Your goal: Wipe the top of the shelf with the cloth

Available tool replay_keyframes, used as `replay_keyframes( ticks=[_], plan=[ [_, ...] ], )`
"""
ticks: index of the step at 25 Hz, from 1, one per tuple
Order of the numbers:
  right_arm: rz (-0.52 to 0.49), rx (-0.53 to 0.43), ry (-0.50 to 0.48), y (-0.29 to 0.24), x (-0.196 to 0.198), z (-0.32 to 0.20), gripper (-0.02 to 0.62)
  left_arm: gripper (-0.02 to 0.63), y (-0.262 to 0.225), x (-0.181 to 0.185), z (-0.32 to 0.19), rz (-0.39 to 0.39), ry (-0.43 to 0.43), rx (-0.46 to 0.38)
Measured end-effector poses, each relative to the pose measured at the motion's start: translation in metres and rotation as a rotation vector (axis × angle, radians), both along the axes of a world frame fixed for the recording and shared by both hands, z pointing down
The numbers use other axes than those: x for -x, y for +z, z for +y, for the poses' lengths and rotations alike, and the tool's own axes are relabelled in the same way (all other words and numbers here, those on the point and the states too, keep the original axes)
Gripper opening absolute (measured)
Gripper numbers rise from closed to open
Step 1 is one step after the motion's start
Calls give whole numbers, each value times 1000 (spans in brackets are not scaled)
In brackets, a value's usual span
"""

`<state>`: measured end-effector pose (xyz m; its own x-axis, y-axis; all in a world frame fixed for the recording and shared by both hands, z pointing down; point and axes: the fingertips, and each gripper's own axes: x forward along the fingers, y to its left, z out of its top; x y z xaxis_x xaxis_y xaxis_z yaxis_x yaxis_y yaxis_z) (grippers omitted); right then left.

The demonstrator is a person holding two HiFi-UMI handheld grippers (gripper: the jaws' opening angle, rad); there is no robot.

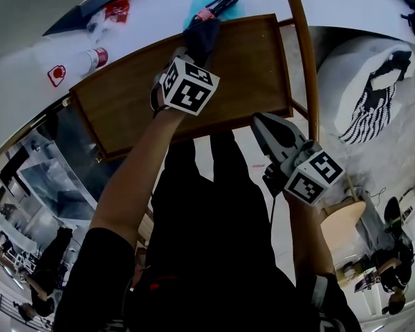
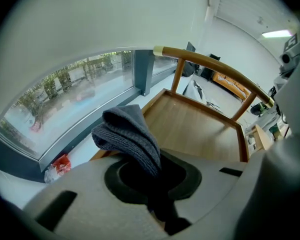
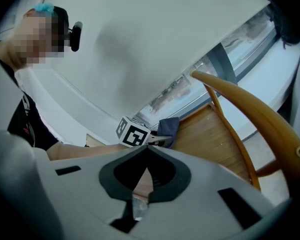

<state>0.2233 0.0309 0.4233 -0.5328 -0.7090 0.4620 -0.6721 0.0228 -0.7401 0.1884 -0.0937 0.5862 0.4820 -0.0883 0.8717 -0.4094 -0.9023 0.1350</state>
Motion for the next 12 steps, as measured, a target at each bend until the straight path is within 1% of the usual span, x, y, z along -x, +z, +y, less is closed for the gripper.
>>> replay_keyframes(
  ticks=[8, 12],
  plan=[
    [-2, 3, 33, 0, -18, 8, 5, 49, -1, -45, 7, 19, 66, -2],
    [-6, 4, 45, 1, -24, 12, 5, 49, -1, -63, 10, 26, 91, -3]
  ],
)
